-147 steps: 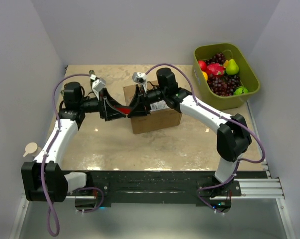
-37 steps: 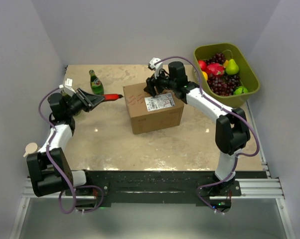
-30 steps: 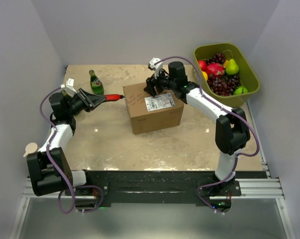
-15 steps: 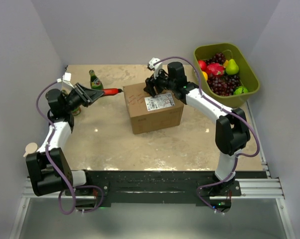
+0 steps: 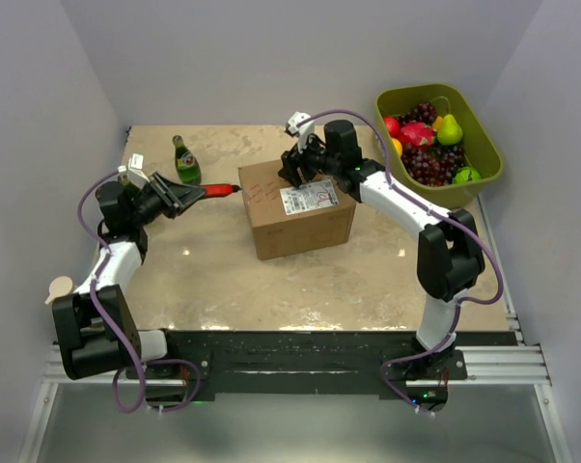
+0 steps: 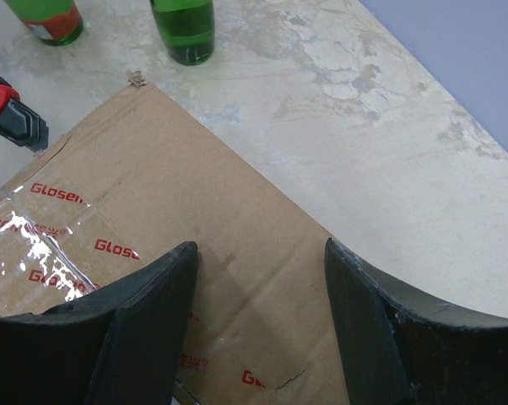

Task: Unpack the express box
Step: Cut the express box at the center of the board.

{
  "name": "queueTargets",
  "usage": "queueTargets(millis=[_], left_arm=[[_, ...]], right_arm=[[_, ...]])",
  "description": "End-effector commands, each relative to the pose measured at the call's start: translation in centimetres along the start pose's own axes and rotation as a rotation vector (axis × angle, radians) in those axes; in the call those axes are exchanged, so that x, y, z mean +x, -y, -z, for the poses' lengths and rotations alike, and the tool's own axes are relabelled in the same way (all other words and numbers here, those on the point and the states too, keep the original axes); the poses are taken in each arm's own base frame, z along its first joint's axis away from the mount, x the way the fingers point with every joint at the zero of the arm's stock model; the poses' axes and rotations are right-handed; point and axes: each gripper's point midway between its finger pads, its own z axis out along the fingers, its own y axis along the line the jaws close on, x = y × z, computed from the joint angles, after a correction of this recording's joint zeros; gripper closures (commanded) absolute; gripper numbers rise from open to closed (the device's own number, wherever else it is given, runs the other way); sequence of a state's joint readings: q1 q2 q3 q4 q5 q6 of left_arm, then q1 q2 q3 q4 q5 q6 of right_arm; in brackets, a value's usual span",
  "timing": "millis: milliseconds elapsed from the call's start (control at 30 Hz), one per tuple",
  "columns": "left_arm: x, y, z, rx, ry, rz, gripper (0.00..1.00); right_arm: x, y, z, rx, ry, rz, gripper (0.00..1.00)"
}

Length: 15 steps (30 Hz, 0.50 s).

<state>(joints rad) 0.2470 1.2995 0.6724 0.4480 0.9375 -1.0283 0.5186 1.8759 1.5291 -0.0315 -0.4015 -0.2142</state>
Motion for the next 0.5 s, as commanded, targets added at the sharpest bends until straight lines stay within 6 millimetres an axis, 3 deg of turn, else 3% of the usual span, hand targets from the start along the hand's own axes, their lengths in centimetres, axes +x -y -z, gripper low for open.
queueTargets(millis=[0,133,333,467], left_arm=[[-0.3,1.0,-0.2,0.037,0.006,-0.031,1.00],[-0.7,1.3,-0.1,0.036,0.015,-0.048,1.00],[-3.0,2.0,0.5,0.034,0.070,-0.078,1.00],[-2.6,1.9,0.6,0.033,0.060,-0.065,1.00]], right_arm=[[8.1,-3.3,-0.6,-0.064,-0.244,-0.051,0.33],[8.1,-3.5,-0.7,-0.067,-0.244,-0.046,0.33],[8.2,-3.6,-0.7,-0.068,-0.246,-0.043,0.32],[8.4,-3.7,-0.8,-0.070,-0.251,-0.045,0.32]])
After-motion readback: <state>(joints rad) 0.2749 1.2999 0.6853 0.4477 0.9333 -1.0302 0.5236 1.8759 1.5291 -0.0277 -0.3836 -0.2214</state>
